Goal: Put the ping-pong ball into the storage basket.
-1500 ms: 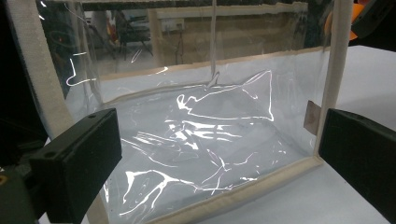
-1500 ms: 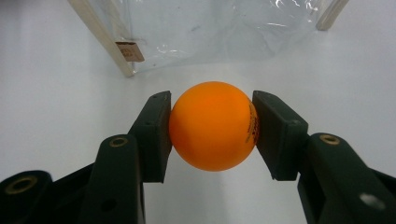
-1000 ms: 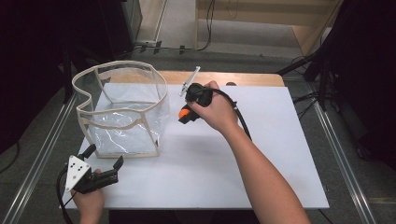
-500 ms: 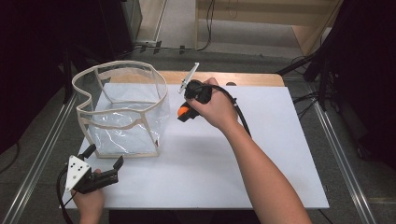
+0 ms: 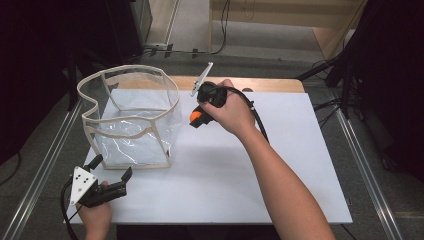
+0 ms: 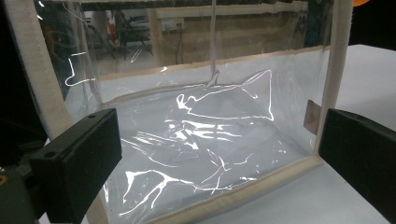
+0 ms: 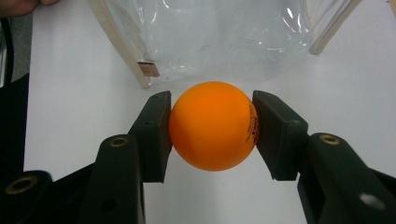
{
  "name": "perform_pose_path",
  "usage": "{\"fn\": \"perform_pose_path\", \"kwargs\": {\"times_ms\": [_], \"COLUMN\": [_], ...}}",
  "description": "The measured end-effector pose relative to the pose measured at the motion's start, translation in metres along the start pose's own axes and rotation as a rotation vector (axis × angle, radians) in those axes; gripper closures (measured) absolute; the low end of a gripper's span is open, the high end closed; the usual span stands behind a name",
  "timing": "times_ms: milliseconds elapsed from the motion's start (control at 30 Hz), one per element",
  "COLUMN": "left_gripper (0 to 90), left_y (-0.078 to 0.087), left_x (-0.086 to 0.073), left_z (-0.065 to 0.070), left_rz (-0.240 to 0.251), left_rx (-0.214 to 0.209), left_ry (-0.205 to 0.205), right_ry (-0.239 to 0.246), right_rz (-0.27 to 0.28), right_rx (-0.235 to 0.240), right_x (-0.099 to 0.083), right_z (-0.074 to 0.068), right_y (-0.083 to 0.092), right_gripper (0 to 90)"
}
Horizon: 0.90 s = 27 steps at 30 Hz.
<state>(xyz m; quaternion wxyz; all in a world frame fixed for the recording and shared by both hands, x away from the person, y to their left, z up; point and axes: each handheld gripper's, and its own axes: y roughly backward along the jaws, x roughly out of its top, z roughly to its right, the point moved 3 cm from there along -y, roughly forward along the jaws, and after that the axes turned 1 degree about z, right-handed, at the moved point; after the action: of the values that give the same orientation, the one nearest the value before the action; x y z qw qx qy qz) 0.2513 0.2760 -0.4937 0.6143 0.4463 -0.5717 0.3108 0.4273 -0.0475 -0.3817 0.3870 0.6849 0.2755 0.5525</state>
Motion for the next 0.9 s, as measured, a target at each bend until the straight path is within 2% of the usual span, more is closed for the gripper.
{"fn": "perform_pose_path", "kwargs": {"times_ms": [900], "left_gripper": [0.1], "left_y": [0.000], "left_x": [0.000], "left_z": [0.000], "left_rz": [0.000], "left_rx": [0.000], "left_ry": [0.000], "right_ry": [0.021], "right_rz": [-0.006], "right_rx": [0.003], "right_x": [0.015], "right_z": [-0.001], "right_y": [0.018], "right_gripper": [47.7]}}
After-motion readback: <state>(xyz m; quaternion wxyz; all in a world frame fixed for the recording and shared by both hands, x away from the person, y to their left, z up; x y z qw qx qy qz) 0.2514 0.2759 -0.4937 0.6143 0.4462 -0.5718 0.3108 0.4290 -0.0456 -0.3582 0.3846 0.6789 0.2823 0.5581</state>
